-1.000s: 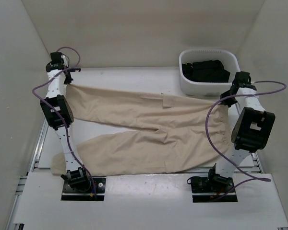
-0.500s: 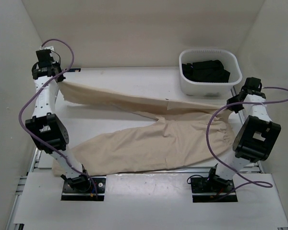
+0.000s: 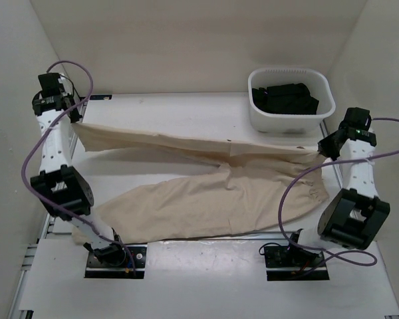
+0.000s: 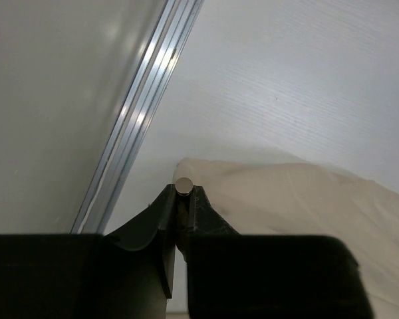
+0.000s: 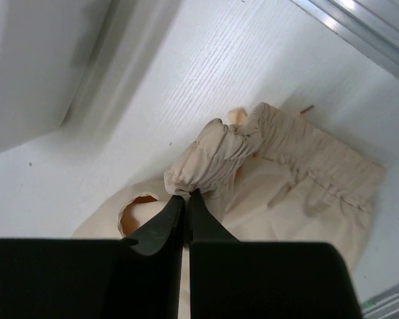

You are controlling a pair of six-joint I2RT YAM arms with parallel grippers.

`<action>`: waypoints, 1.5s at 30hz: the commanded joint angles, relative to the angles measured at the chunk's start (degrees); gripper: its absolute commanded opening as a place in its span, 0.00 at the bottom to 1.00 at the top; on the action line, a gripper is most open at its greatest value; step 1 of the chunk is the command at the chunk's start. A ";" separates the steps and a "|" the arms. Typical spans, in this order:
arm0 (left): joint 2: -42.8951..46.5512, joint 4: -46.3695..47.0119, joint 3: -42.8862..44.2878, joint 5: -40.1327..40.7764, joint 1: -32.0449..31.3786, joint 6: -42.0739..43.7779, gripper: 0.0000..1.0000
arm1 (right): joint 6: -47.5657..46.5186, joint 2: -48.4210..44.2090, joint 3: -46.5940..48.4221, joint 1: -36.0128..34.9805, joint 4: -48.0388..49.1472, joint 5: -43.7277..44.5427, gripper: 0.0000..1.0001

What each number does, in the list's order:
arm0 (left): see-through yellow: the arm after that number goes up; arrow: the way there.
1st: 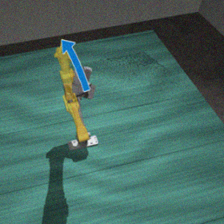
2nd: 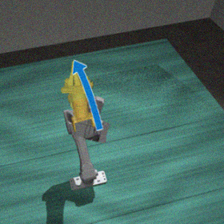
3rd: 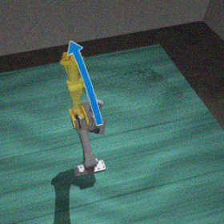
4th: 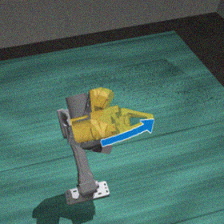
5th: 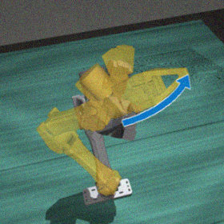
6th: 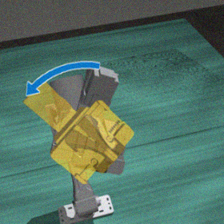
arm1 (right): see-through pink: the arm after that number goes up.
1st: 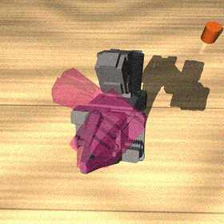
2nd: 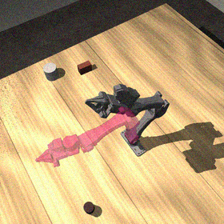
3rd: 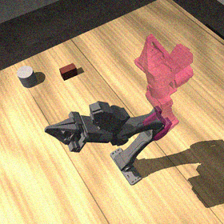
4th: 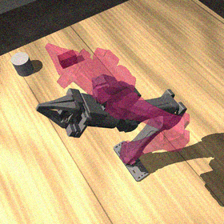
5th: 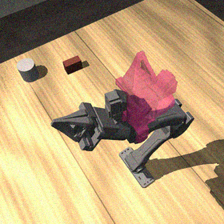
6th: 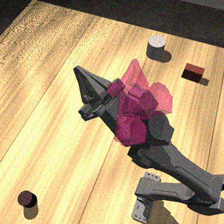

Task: Fold and stack the trousers
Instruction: Fold the trousers

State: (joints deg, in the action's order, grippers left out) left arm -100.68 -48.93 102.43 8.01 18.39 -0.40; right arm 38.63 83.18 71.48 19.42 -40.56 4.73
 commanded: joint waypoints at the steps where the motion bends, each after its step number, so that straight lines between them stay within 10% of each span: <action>1: 11.81 -1.70 -4.41 2.27 0.86 0.40 0.14 | -3.12 -6.43 -2.57 0.97 -4.44 2.83 0.00; 7: 14.48 -1.70 -9.09 2.89 1.47 0.40 0.14 | -2.16 -7.35 -3.98 0.97 -2.52 1.87 0.00; 19: -3.57 -7.59 19.40 4.64 0.15 0.40 0.14 | 0.48 3.33 12.37 0.97 -4.27 -0.95 0.00; 29: 29.03 -8.11 -28.57 9.38 3.49 0.40 0.14 | 2.49 -24.27 -18.81 6.07 -12.26 7.29 0.07; 34: 42.82 -11.01 -46.68 15.17 4.80 0.40 0.14 | 9.07 -31.05 -27.44 6.07 -17.71 21.26 0.41; 36: 46.09 -12.24 -53.11 16.16 5.34 0.40 0.16 | 9.88 -31.75 -27.45 6.07 -18.42 25.74 0.70; 41: 47.86 -21.99 -52.79 13.18 5.34 0.40 0.79 | 0.50 -29.04 -22.01 6.07 -11.14 13.01 0.84; 45: 47.86 -26.48 -42.15 12.56 5.34 0.40 1.00 | -4.88 -26.93 -18.40 -2.25 -2.80 2.58 0.77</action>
State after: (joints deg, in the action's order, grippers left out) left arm -54.61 -72.38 53.17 20.75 23.53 0.19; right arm 39.48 55.40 48.99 22.52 -52.01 16.32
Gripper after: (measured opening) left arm 0.986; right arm 0.781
